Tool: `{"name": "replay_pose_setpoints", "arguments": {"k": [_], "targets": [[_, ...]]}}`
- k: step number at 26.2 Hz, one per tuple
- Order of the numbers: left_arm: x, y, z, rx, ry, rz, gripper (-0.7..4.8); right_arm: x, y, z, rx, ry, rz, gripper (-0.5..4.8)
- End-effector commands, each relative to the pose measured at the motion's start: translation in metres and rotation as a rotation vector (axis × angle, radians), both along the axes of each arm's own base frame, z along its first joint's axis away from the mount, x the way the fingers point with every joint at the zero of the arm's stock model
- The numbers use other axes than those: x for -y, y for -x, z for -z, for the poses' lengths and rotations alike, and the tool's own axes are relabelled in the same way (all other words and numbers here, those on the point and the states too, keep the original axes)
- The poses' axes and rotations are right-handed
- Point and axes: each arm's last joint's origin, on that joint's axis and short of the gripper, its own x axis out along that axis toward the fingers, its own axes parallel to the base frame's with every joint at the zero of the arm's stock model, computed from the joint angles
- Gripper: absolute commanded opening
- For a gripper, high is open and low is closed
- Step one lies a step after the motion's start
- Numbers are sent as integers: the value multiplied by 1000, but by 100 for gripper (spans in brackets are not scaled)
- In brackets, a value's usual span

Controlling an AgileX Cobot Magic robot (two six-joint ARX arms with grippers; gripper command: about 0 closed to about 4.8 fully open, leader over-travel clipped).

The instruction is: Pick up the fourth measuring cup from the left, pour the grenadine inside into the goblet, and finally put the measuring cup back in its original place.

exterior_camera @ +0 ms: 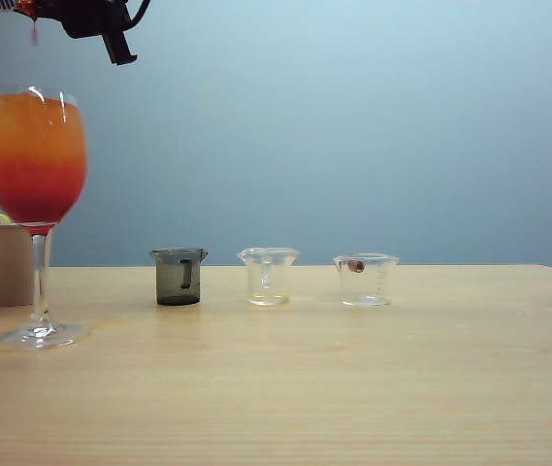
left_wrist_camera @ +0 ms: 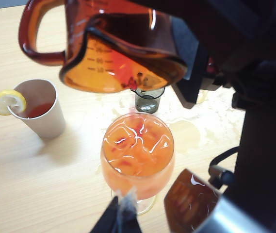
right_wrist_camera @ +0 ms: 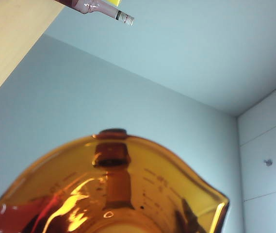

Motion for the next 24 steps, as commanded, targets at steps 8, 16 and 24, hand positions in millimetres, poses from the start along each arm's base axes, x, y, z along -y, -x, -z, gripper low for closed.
{"name": "replay_pose_setpoints", "arguments": {"k": [8, 16, 24], "targets": [[0, 1, -2, 13, 2, 6, -4, 2, 1, -8, -206, -173, 0, 241], [0, 1, -2, 13, 2, 6, -4, 3, 0, -4, -366, -217, 25, 241], [0, 1, -2, 13, 2, 6, -4, 9, -5, 2, -628, -293, 48, 241]]}}
